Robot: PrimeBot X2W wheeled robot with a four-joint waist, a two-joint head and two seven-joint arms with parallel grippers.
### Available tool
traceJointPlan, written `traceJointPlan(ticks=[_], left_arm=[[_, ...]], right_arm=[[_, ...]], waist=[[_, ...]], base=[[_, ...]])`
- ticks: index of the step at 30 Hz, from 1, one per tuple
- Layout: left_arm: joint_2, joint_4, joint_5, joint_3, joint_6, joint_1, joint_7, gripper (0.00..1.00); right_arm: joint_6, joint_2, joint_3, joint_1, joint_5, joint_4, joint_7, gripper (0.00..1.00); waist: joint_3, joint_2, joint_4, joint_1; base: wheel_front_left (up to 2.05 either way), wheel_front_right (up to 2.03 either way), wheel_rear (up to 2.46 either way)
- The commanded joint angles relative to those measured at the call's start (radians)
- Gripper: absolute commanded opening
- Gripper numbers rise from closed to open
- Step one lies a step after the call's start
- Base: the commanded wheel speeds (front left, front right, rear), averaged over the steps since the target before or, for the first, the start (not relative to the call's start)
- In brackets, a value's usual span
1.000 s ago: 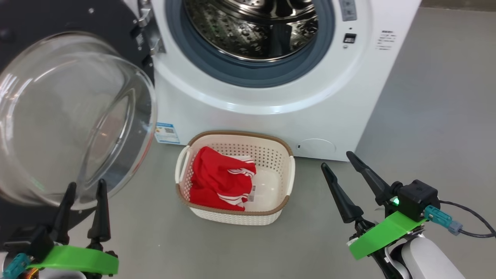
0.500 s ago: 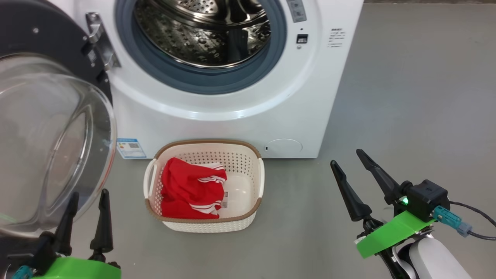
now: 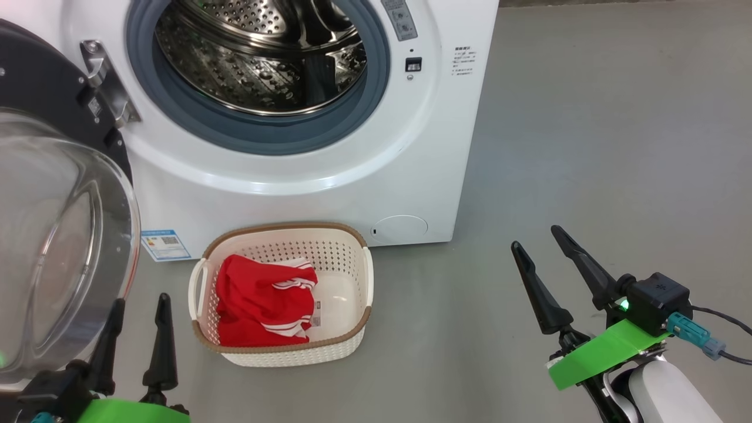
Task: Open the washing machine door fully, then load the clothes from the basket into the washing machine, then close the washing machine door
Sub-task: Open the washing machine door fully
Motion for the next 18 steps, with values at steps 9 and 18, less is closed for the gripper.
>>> traceJointPlan(ticks=[9, 18], left_arm=[[0.016, -0.036, 0.022, 0.039, -0.010, -0.010, -0.012, 1.00], [0.017, -0.031, 0.030, 0.035, -0.015, -0.005, -0.012, 1.00]], right_arm=[[0.002, -0.012, 0.001, 0.015, -0.007, -0.031, -0.012, 1.00], [0.002, -0.011, -0.004, 0.025, -0.005, -0.031, -0.012, 1.00]], waist=[[-0.005, 0.0000, -0.002, 0.0000], [-0.017, 0.0000, 0.007, 0.0000]], base=[[0.00, 0.00, 0.00], [0.00, 0.00, 0.00]])
